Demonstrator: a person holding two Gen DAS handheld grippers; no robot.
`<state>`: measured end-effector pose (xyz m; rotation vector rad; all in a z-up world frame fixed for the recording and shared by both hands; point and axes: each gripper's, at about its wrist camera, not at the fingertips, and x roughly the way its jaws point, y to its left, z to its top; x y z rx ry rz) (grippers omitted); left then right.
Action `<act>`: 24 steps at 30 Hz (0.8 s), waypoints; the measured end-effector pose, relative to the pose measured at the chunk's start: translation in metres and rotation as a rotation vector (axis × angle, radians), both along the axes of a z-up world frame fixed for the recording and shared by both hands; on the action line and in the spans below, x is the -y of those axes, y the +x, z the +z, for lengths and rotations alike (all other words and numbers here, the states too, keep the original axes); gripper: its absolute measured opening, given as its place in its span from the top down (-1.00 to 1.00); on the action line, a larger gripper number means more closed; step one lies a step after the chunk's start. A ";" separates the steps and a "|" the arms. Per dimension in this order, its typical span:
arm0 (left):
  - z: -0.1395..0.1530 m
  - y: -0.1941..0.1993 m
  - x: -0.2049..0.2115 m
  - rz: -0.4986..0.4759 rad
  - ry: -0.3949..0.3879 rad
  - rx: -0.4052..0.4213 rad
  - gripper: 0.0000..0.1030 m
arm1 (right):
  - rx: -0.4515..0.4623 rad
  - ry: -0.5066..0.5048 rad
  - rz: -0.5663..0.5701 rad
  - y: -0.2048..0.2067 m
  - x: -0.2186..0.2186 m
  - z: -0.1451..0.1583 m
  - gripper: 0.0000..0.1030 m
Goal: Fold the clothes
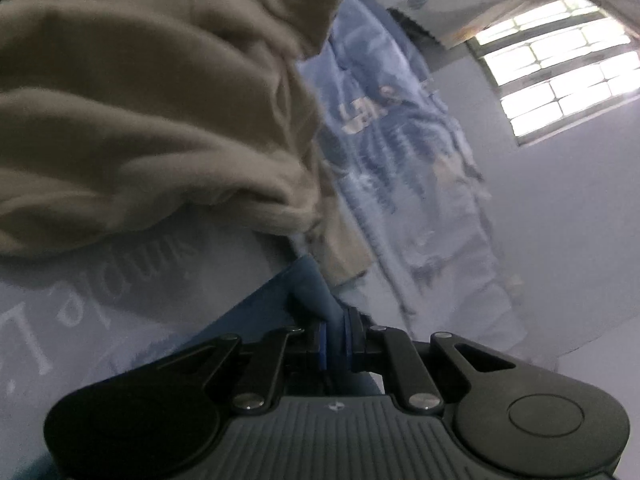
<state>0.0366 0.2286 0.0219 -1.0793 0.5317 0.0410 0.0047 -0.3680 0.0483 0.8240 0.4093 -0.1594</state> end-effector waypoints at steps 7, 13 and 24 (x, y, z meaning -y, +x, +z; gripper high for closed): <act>-0.025 0.004 -0.013 -0.040 -0.075 0.045 0.79 | -0.062 0.057 0.029 0.027 0.011 -0.027 0.81; -0.011 -0.018 -0.033 -0.012 -0.123 0.200 0.44 | 0.038 0.137 -0.060 0.009 0.027 -0.020 0.29; 0.030 -0.097 -0.041 -0.132 0.044 0.244 -0.27 | 0.164 0.043 -0.019 -0.054 -0.010 0.033 -0.32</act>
